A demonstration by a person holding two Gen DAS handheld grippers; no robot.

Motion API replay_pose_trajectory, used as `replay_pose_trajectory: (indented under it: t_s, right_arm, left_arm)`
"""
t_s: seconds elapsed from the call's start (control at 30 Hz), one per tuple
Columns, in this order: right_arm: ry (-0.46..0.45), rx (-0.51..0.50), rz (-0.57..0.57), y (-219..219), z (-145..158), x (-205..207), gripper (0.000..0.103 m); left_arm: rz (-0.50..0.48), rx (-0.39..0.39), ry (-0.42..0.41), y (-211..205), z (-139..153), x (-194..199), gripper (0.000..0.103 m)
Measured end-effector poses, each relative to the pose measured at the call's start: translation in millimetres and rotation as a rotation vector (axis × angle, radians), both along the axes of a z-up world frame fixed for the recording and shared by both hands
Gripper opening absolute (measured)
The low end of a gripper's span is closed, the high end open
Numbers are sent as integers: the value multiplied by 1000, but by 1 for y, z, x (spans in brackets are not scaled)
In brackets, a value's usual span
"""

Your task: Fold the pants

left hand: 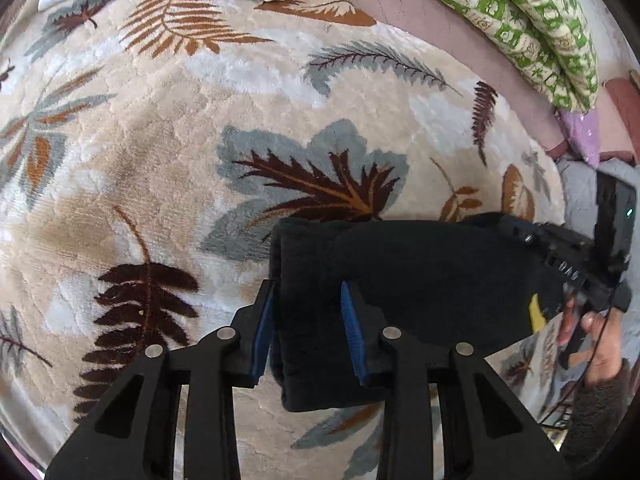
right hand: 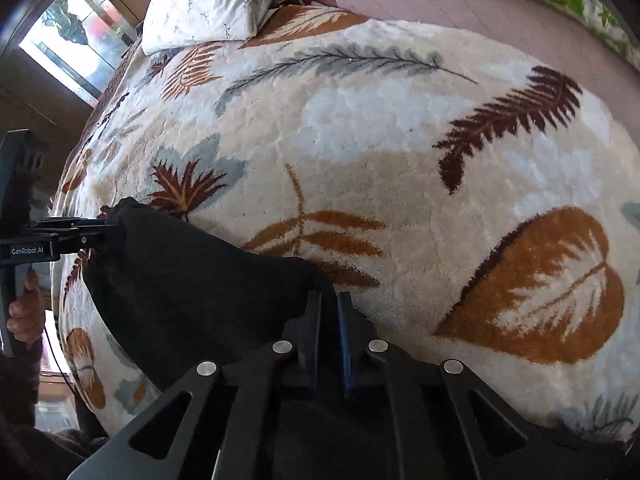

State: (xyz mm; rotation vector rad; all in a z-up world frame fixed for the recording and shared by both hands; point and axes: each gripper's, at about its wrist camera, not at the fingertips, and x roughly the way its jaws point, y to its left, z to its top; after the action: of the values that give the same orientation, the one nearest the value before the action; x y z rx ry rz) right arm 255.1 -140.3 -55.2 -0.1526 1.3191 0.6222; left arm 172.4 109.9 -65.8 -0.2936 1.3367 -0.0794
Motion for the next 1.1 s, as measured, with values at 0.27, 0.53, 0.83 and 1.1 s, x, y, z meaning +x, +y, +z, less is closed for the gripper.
replay_pose_trajectory:
  t_s: [0.27,0.53,0.83,1.1]
  right_arm:
    - [-39,29,-148,-18,-17,7,7]
    - [-112,279,-379,-72,41,-17,36]
    - [-122,299,-690,-226,89,-103,46]
    - [-90,315,-932,-352,64,-164,49]
  left_arm:
    - [14,-17,21,9,-9,-9,31]
    - [53,75,-84,10,47,-53,31]
    - [-166,-90,-44,-156,59,-71,39]
    - [-193,-298,141,-325,14,-63,39]
